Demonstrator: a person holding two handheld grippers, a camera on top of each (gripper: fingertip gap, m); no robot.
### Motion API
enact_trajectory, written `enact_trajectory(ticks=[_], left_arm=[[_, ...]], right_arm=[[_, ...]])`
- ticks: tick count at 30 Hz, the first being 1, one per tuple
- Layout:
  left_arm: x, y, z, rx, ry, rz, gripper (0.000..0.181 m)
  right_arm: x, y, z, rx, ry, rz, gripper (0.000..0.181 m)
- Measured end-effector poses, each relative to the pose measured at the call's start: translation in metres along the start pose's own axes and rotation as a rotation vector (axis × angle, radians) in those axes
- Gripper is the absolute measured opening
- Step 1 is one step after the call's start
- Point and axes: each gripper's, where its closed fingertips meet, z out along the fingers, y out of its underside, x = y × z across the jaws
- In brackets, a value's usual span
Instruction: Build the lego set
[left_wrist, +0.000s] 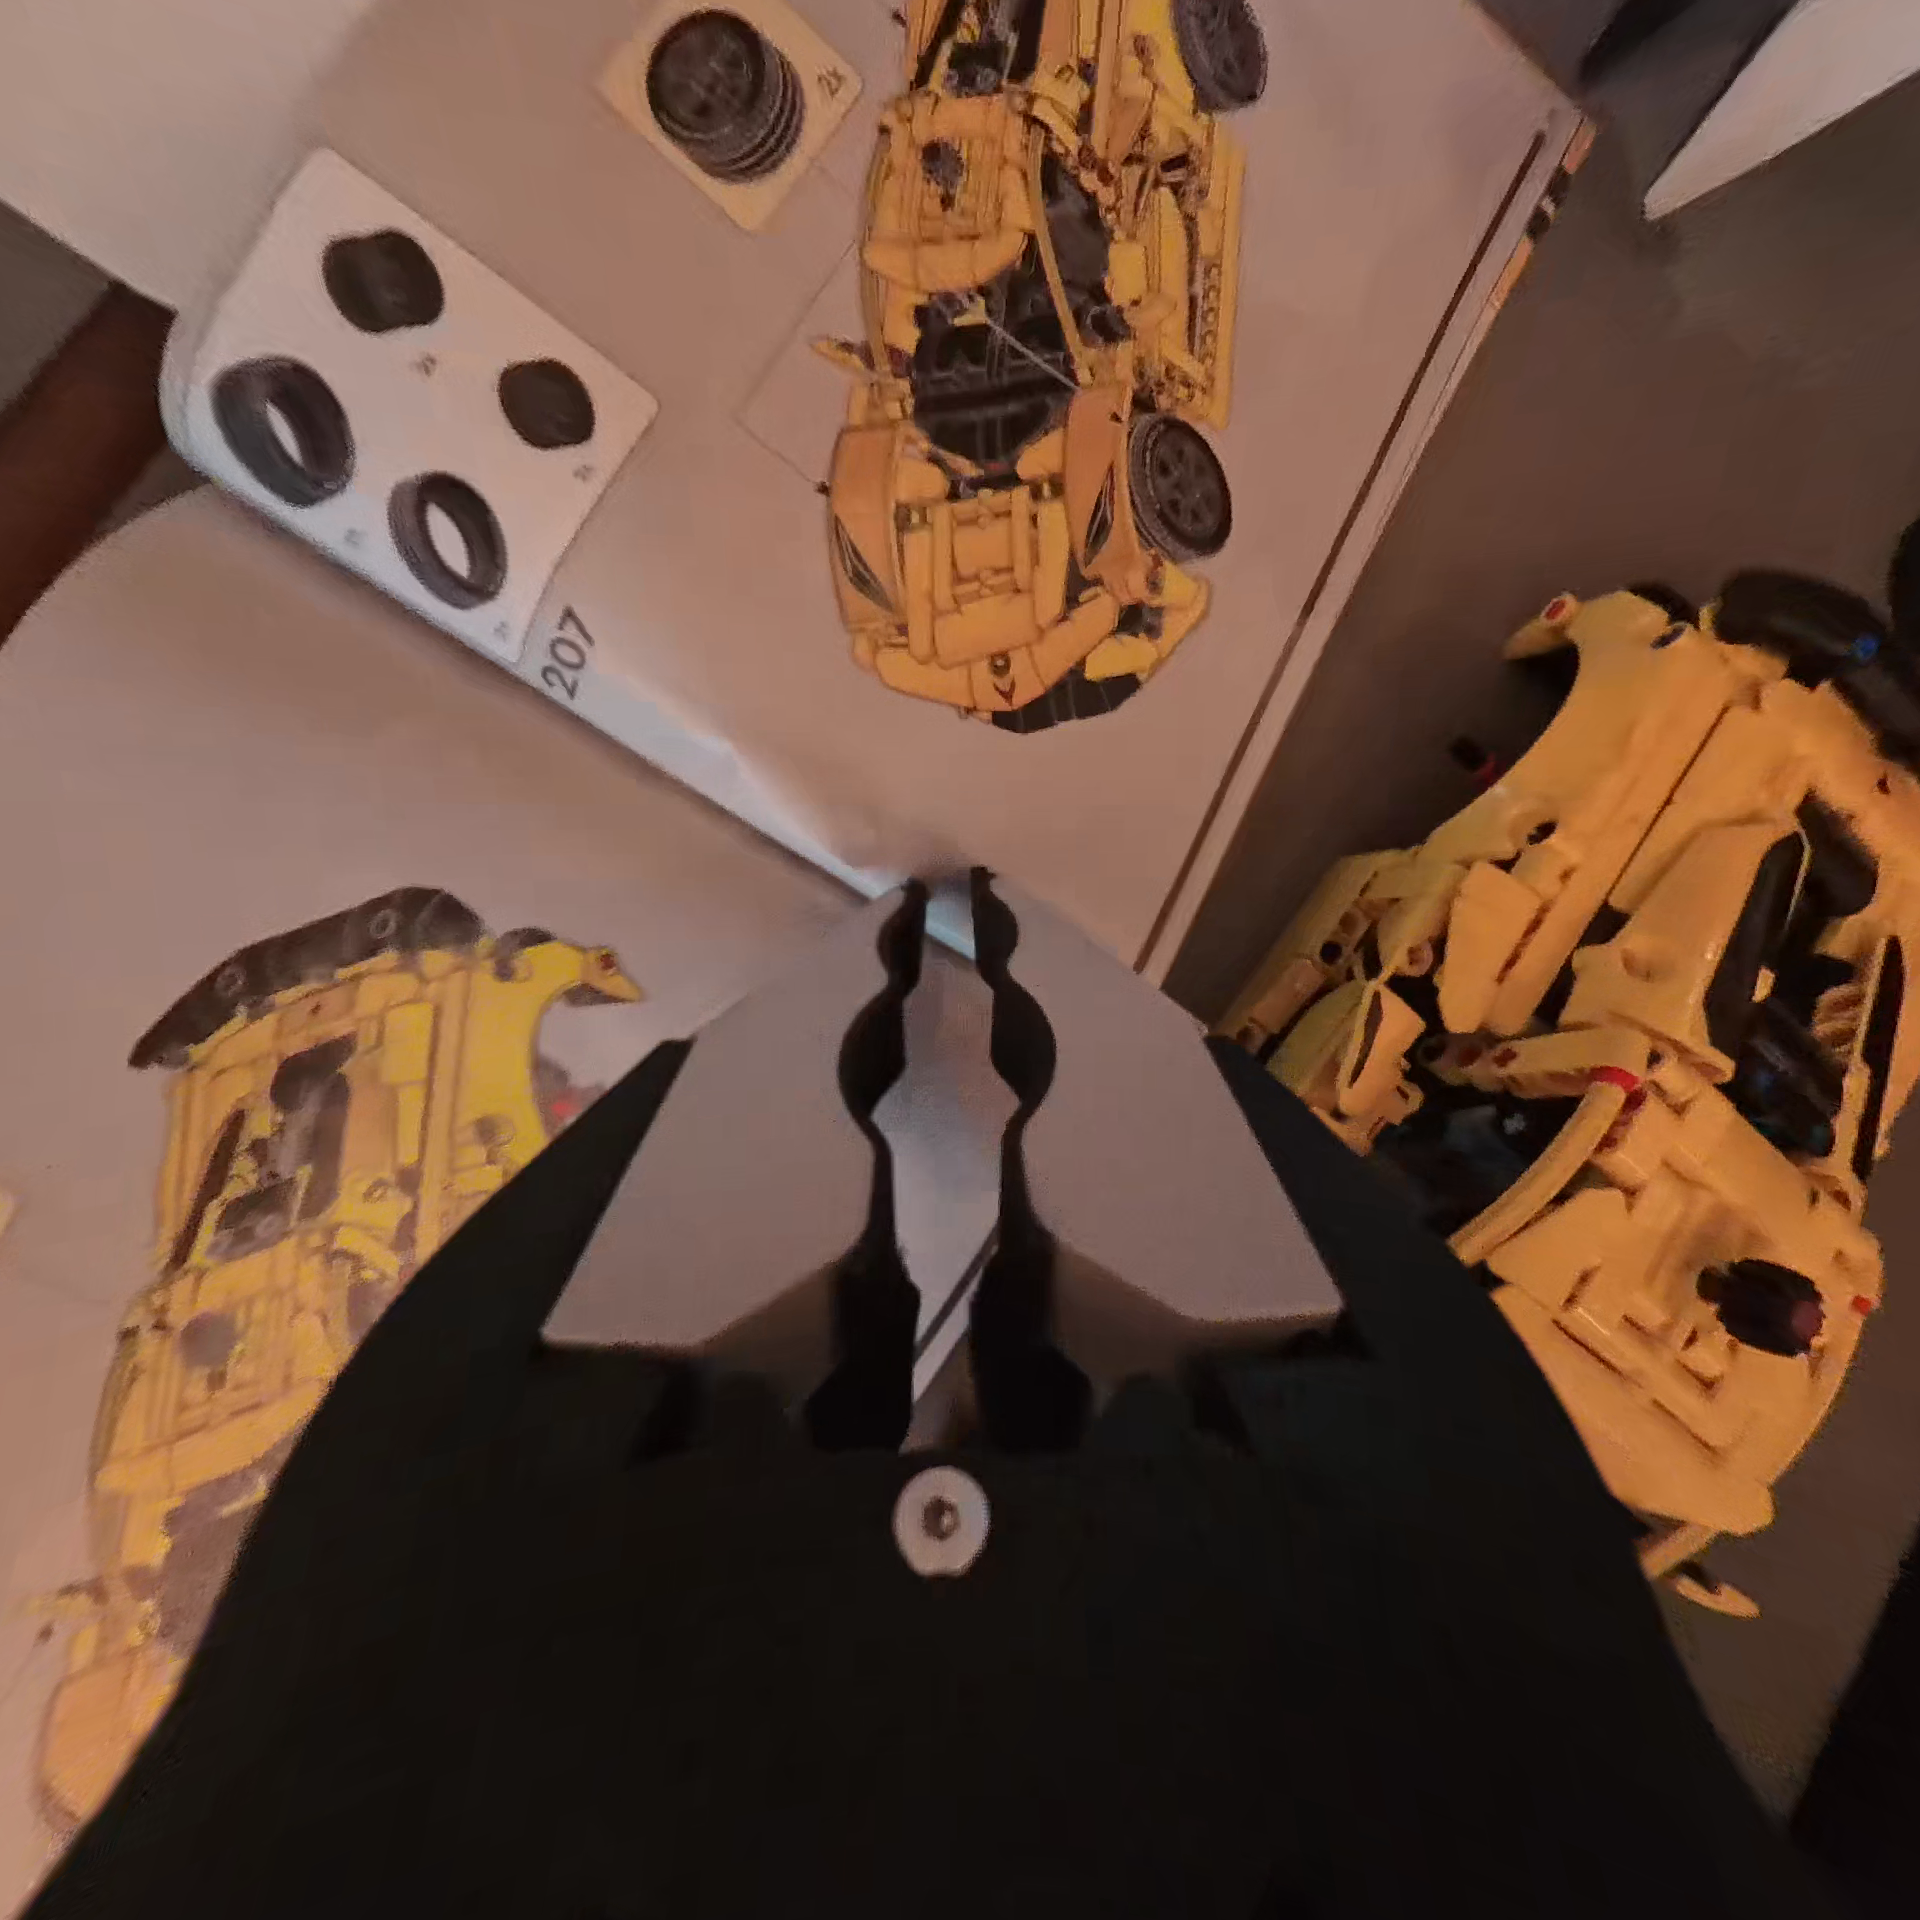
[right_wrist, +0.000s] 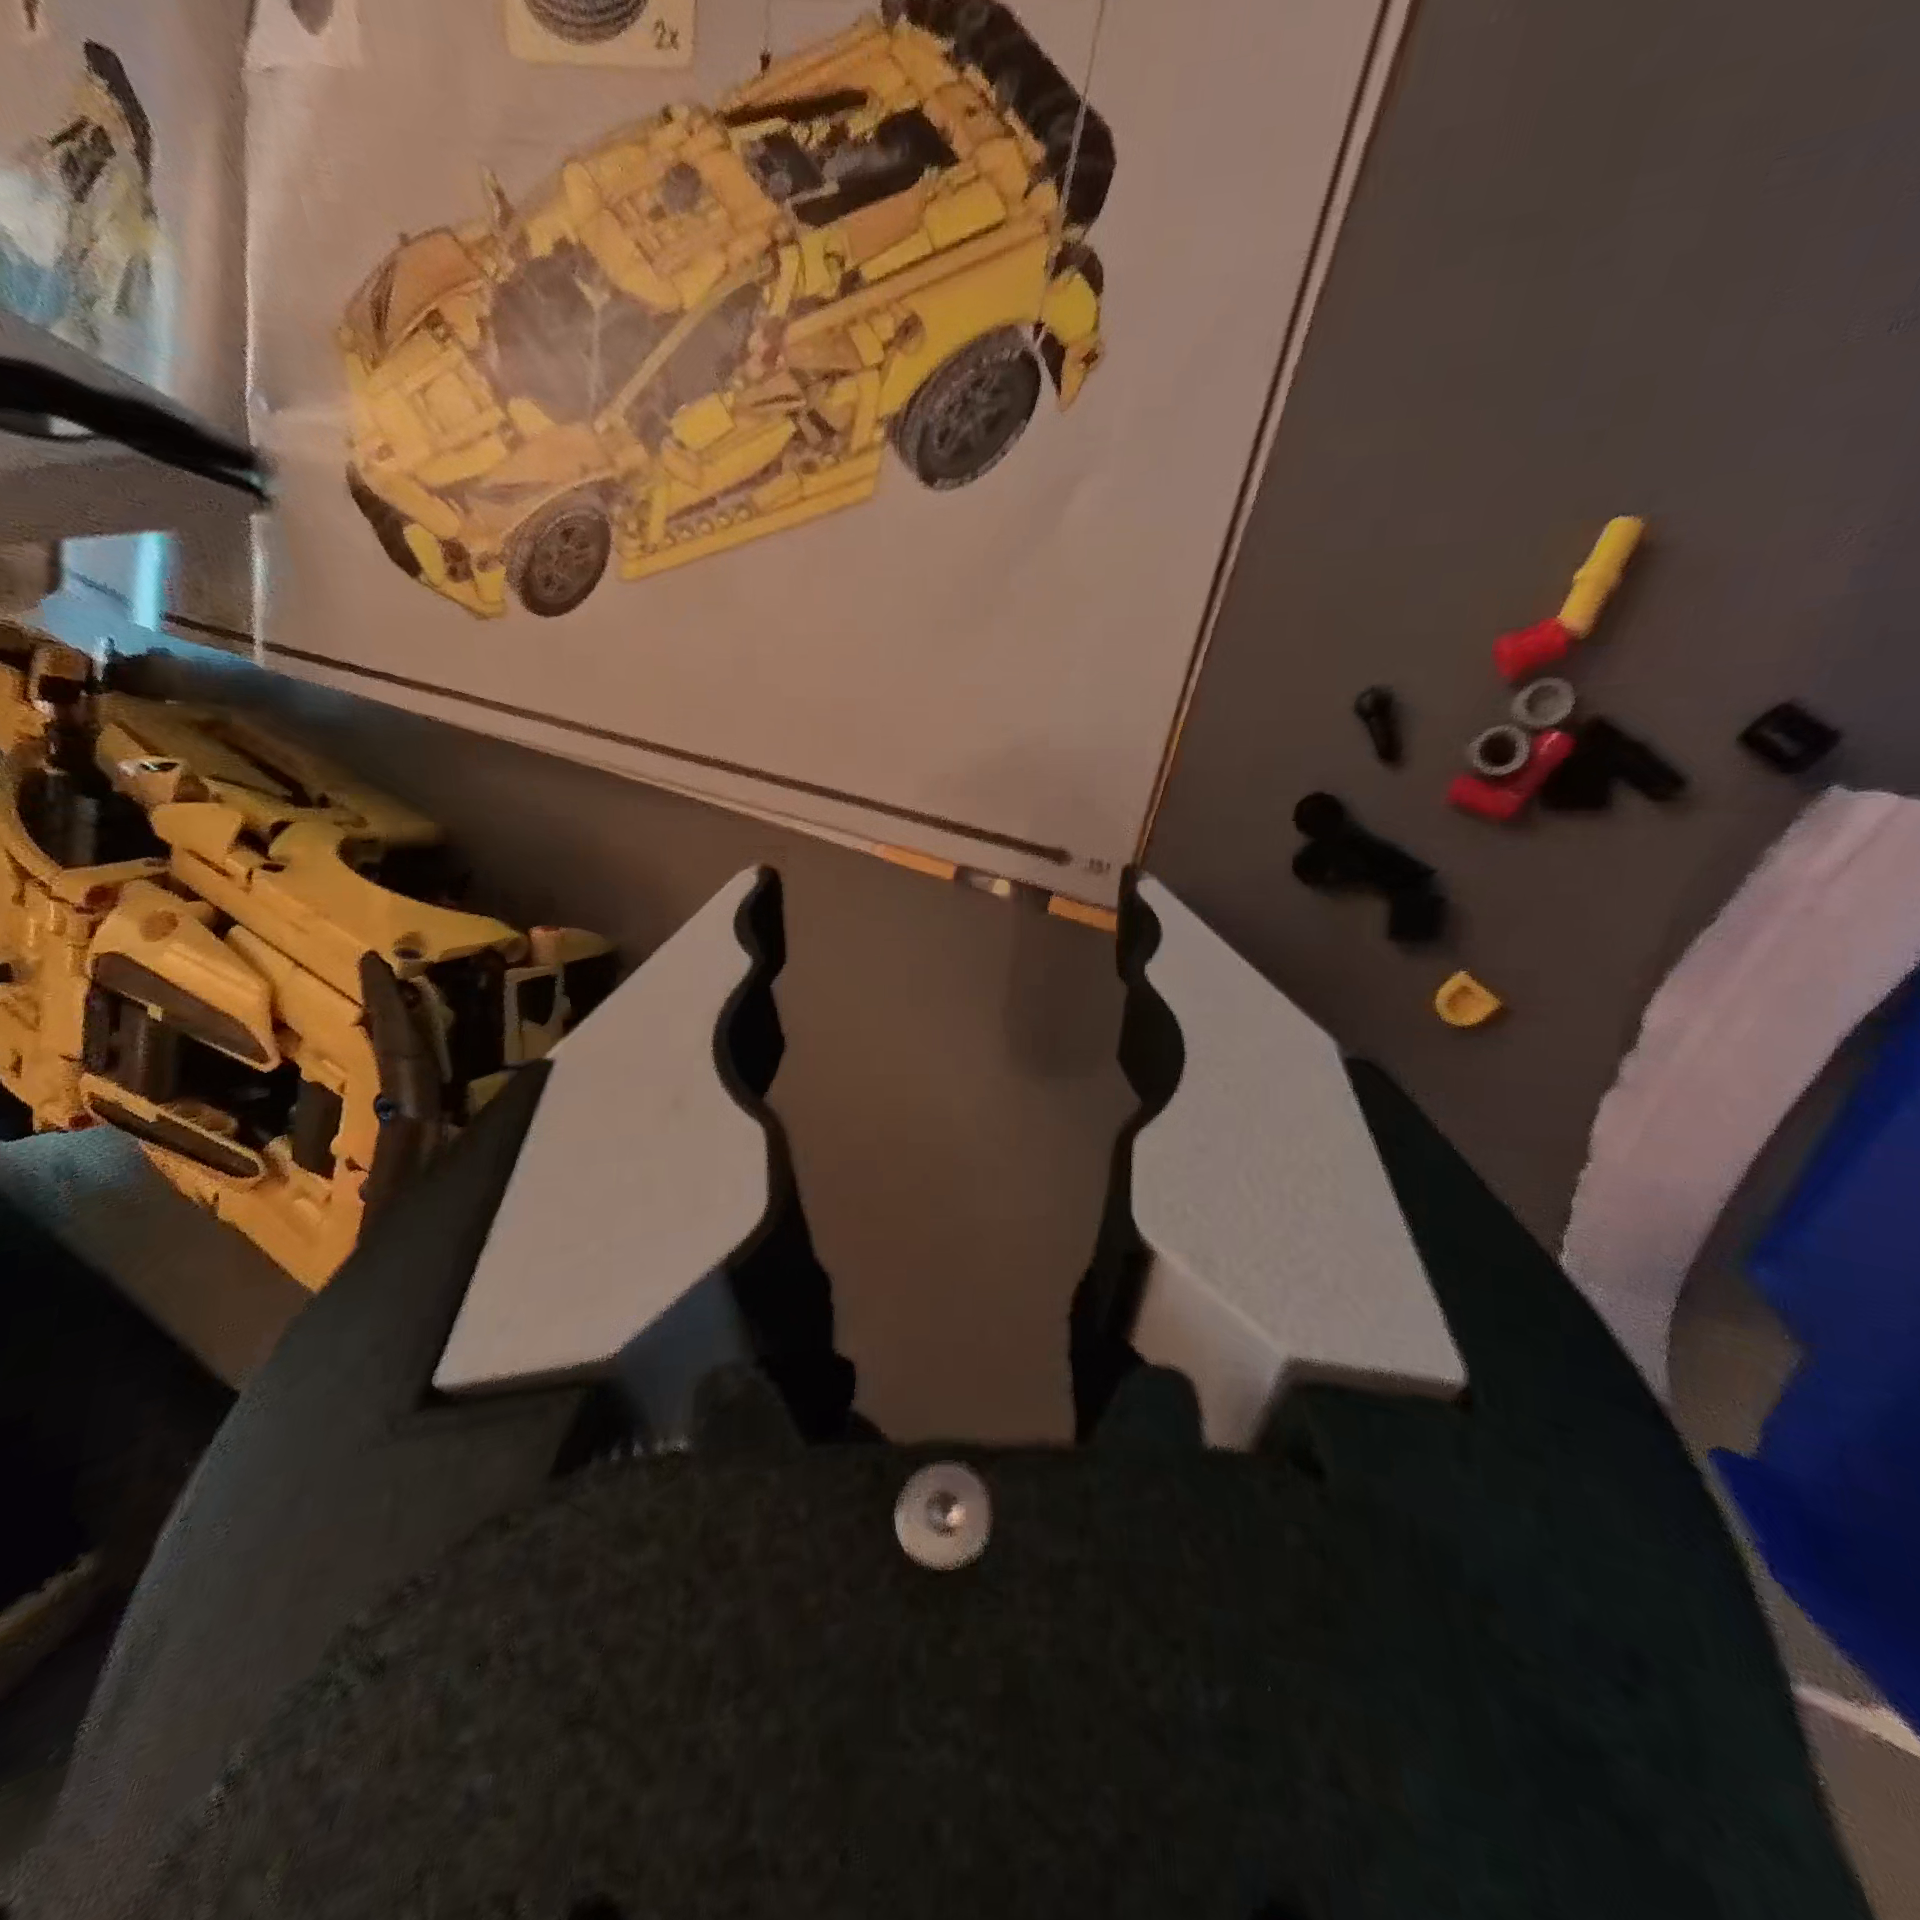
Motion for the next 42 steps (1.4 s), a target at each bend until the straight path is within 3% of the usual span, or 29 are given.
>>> enact_trajectory(ticks=[10,17,21,25,31,35,38,42], left_arm=[[0.0,-0.002,0.002,0.018,-0.067,0.065,0.01],[0.0,-0.002,0.003,0.028,-0.088,0.078,0.01],[0.0,-0.002,0.003,0.035,-0.083,0.074,0.01],[0.001,-0.002,0.004,0.041,-0.077,0.069,0.01],[0.001,-0.002,0.004,0.046,-0.07,0.064,0.01],[0.001,-0.002,0.004,0.046,-0.069,0.062,0.01],[0.001,-0.002,0.004,0.043,-0.069,0.063,0.011],[0.0,-0.005,0.002,0.048,-0.062,0.041,0.012]], right_arm=[[0.006,0.001,0.003,-0.007,-0.025,0.029,0.056],[-0.014,-0.003,0.01,0.002,-0.114,0.017,0.054],[-0.045,-0.027,0.01,0.131,-0.301,0.047,0.056],[-0.073,-0.068,-0.008,0.377,-0.547,0.144,0.07],[-0.071,-0.09,-0.039,0.545,-0.711,0.269,0.074],[-0.073,-0.087,-0.042,0.526,-0.74,0.265,0.055],[-0.067,-0.08,-0.028,0.491,-0.612,0.199,0.004],[-0.083,-0.077,-0.028,0.492,-0.488,0.003,0.0]])
